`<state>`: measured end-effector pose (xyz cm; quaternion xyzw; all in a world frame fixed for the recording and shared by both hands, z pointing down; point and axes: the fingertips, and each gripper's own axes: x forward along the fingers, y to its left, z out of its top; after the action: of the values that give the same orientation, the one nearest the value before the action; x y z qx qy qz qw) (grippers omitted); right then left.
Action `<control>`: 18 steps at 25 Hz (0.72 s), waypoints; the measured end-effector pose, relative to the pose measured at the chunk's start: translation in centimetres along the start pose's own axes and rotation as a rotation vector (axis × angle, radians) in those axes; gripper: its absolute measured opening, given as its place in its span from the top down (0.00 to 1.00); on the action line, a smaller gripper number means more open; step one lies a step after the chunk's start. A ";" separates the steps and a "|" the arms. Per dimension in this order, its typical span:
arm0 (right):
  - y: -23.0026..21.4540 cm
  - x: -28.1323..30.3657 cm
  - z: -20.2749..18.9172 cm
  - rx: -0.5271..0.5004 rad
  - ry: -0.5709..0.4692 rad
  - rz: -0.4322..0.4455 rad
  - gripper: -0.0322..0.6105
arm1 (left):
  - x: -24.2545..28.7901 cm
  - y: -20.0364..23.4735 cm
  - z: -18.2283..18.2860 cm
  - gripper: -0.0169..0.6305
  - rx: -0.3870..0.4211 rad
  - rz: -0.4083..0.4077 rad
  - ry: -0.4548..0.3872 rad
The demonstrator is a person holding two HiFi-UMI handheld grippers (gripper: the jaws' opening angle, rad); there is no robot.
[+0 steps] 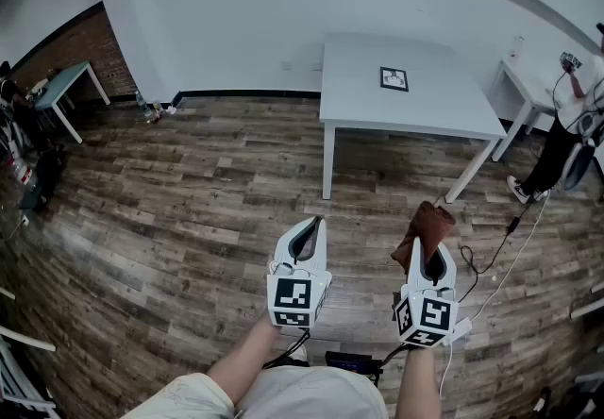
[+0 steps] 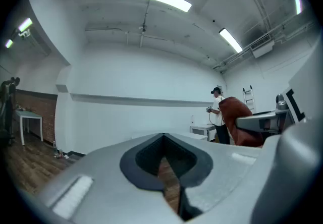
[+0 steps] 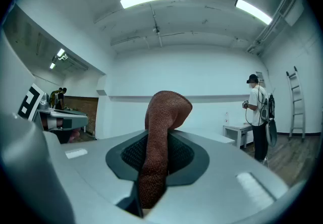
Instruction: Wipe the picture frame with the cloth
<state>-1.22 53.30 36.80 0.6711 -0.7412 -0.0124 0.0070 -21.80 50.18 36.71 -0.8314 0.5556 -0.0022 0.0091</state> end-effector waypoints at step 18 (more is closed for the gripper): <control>1.2 1.4 -0.7 -0.002 0.020 -0.006 0.79 | 0.8 1.2 -0.1 0.97 0.001 -0.012 -0.005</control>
<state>-2.54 52.06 37.55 0.6735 -0.7390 -0.0067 0.0150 -22.61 48.99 36.79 -0.8349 0.5503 -0.0005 0.0109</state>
